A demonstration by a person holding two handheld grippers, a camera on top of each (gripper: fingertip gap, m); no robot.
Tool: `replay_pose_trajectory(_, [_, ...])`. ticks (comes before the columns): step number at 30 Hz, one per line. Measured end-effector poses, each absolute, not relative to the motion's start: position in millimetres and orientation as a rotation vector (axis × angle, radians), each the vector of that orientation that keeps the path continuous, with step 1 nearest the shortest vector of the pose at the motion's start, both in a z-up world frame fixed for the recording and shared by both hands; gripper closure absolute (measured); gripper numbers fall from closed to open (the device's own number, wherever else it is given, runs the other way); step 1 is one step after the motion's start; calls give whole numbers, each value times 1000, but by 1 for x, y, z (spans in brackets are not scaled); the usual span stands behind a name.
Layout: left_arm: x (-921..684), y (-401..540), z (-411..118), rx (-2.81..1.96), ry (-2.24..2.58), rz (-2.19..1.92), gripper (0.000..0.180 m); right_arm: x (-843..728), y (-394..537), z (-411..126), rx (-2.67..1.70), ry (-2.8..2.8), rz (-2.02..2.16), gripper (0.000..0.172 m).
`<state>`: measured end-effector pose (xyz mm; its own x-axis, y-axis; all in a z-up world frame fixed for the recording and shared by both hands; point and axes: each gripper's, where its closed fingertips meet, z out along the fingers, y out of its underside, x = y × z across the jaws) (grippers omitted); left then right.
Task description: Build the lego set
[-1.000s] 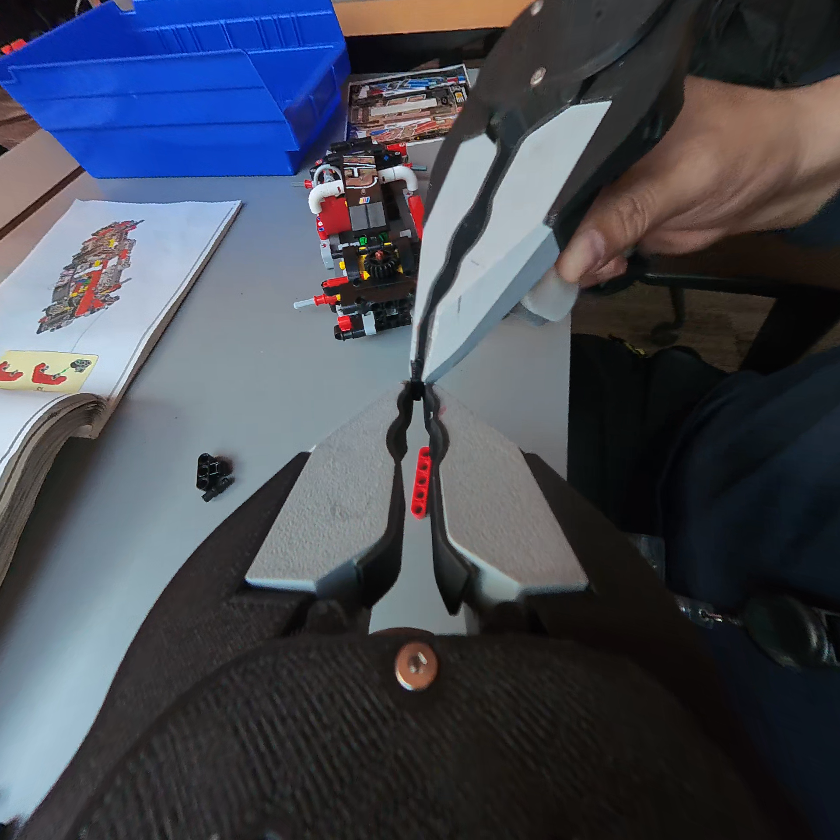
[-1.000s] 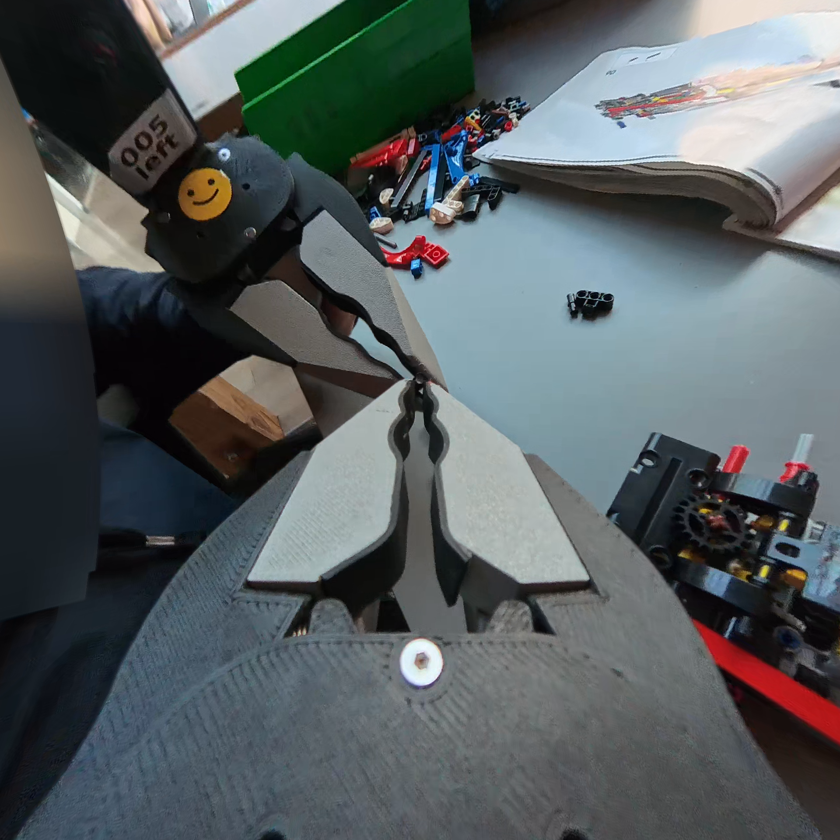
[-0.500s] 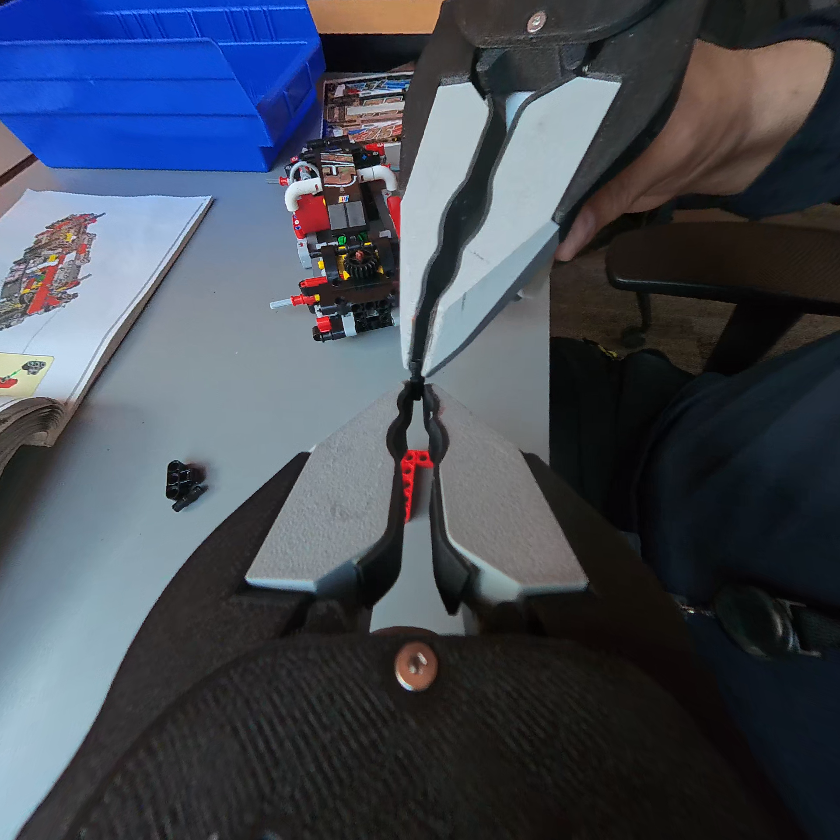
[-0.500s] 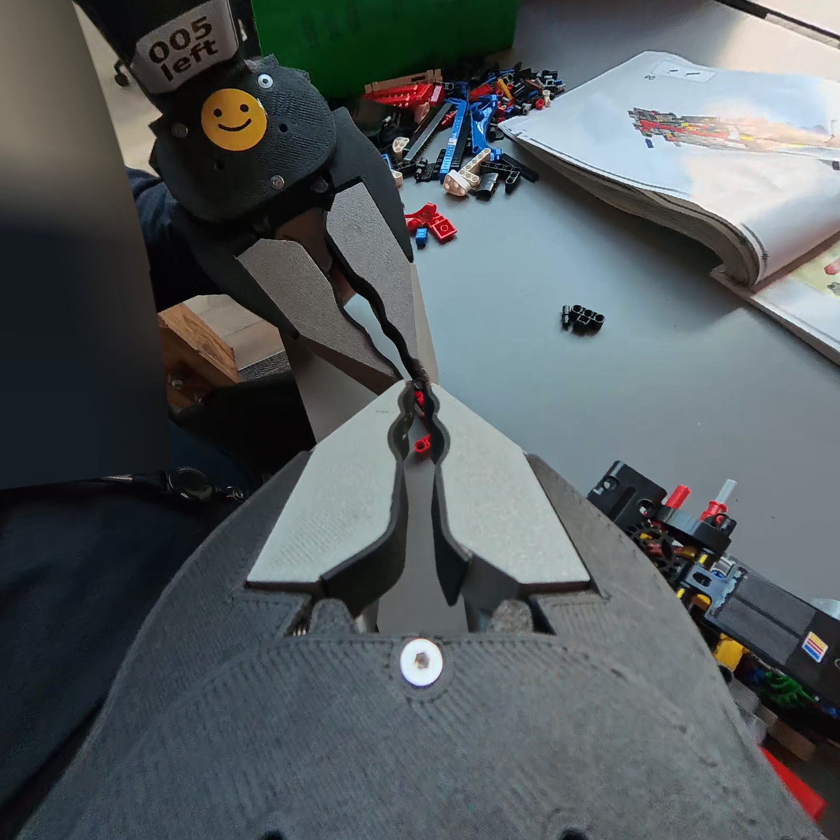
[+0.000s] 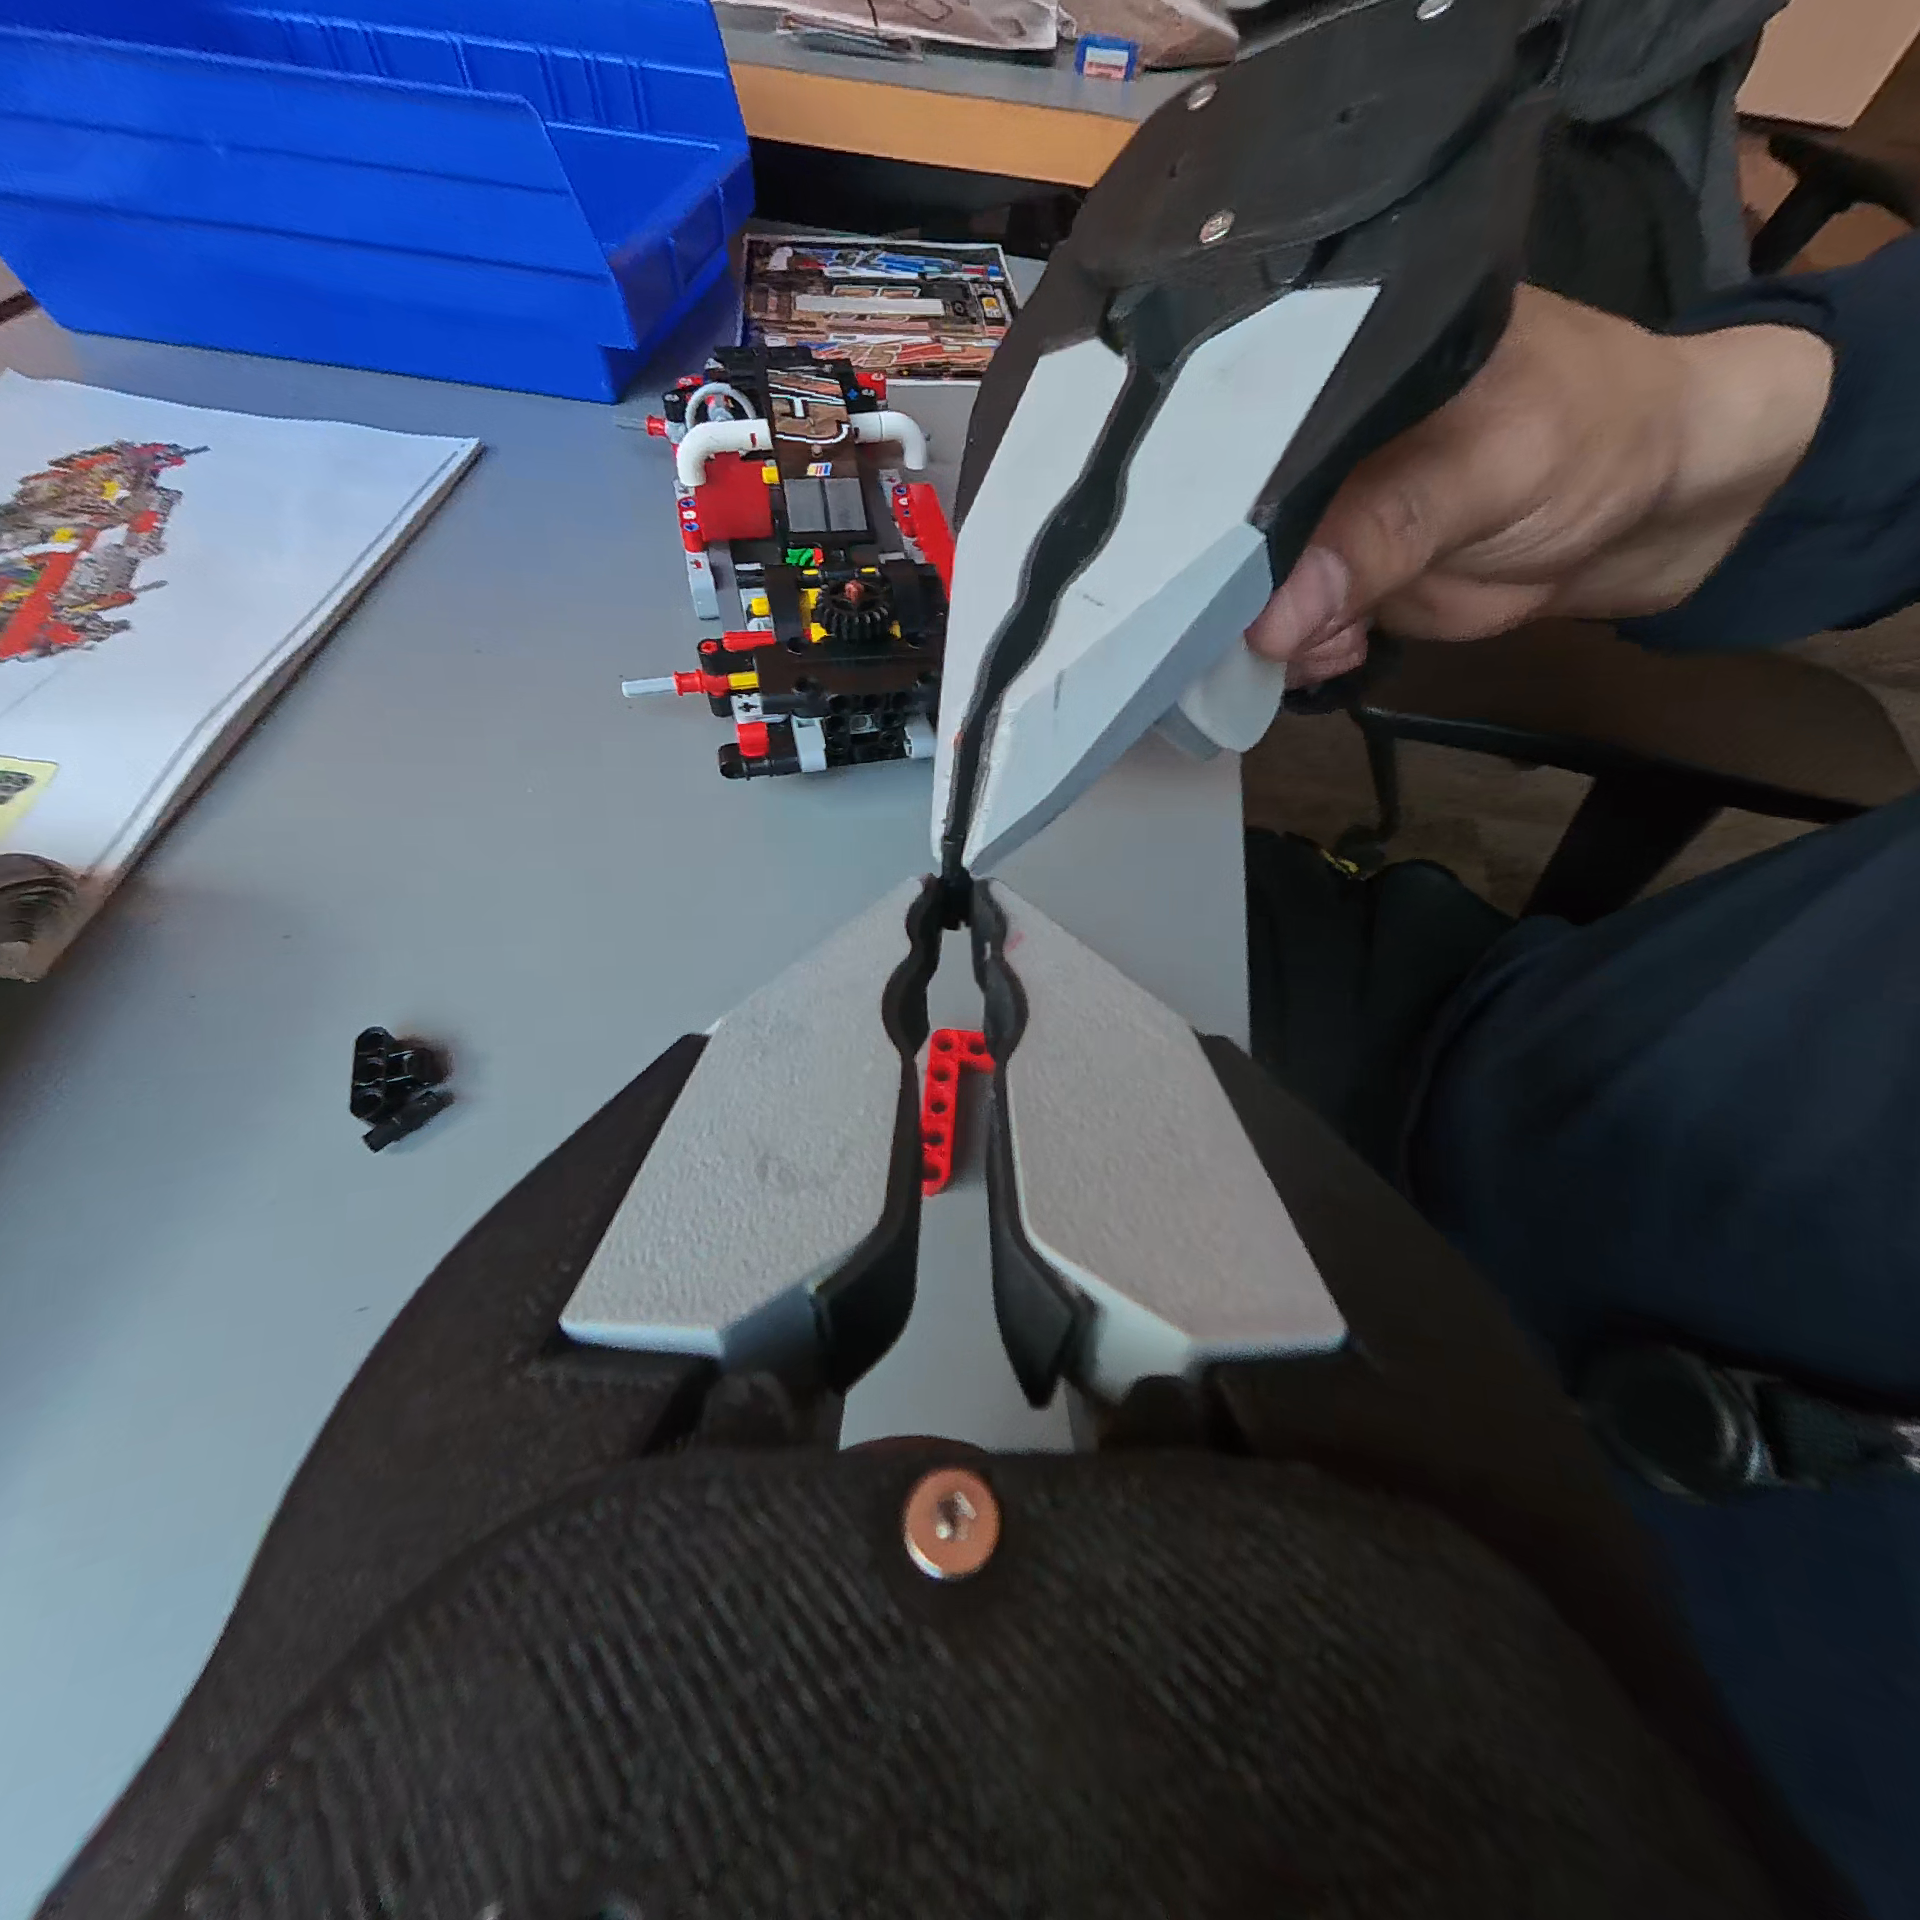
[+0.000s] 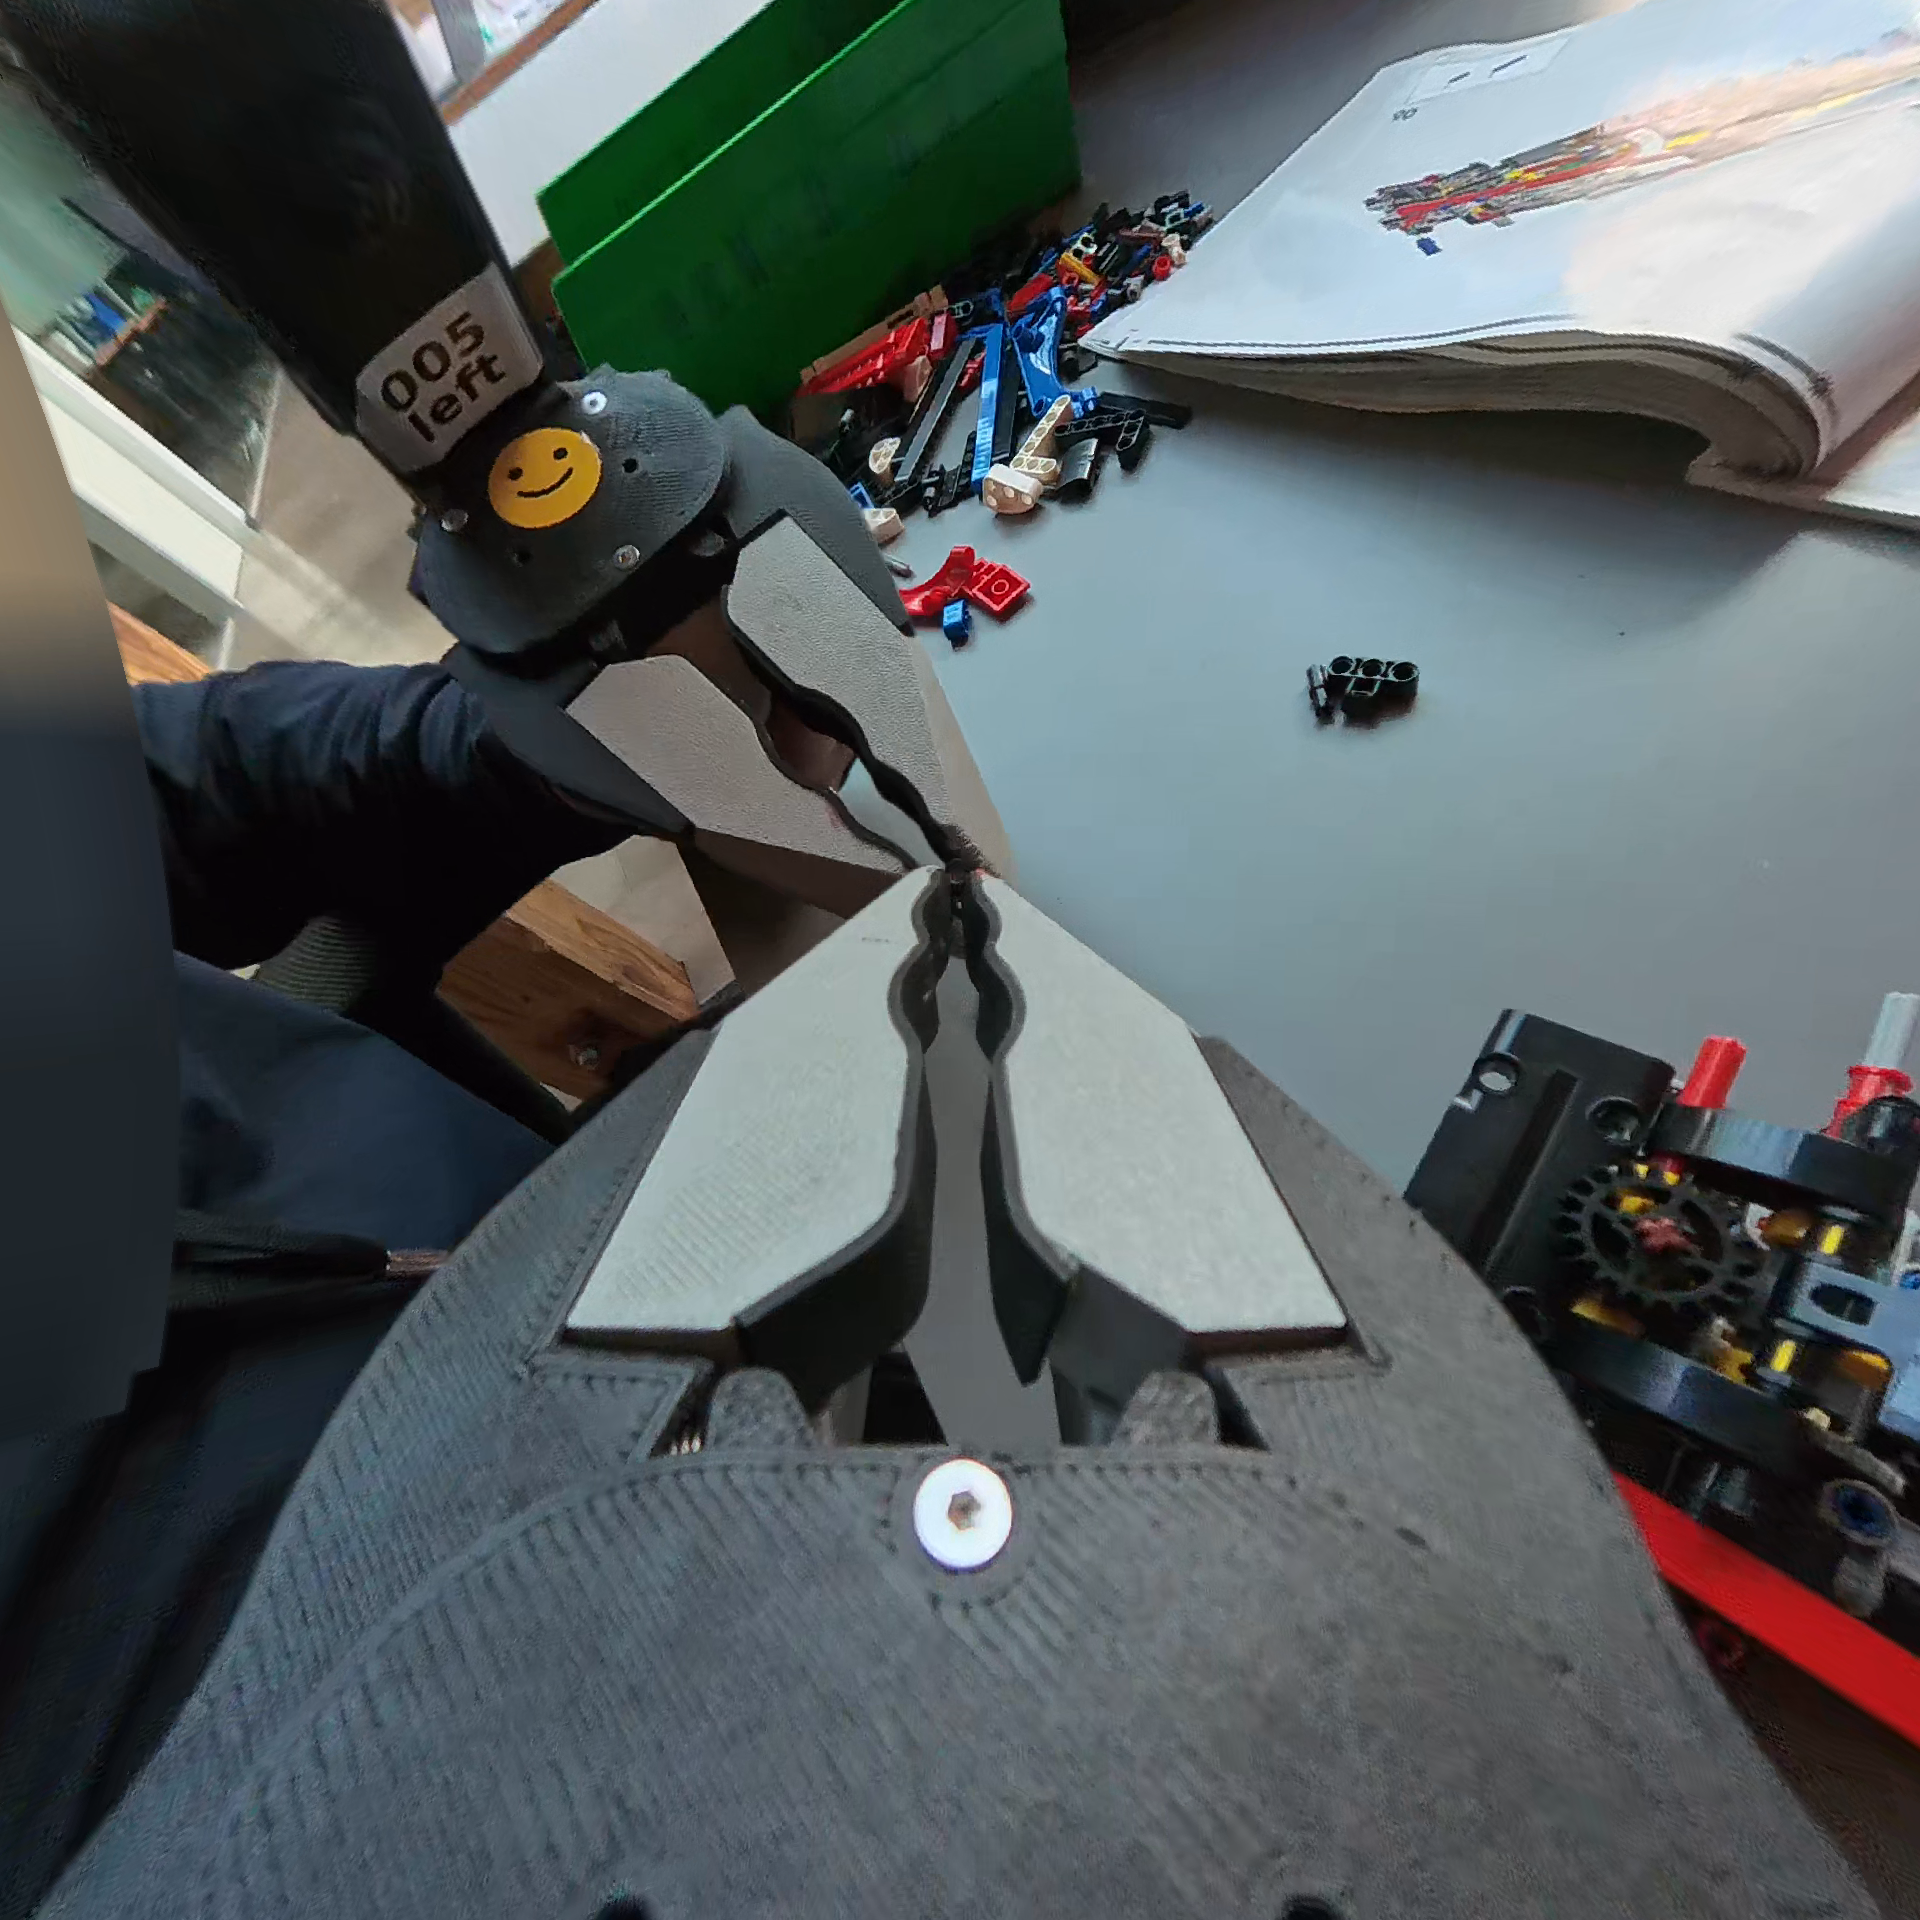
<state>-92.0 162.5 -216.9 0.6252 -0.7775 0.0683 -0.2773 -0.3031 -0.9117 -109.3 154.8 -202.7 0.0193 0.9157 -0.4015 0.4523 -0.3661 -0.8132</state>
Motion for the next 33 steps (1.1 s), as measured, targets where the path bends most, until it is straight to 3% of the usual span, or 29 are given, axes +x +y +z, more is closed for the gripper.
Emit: replay_pose_trajectory(33, [-92, 162, -223, -1927, 818, -709, 179, -112, 157, -207, -1807, -1374, 1326, 170])
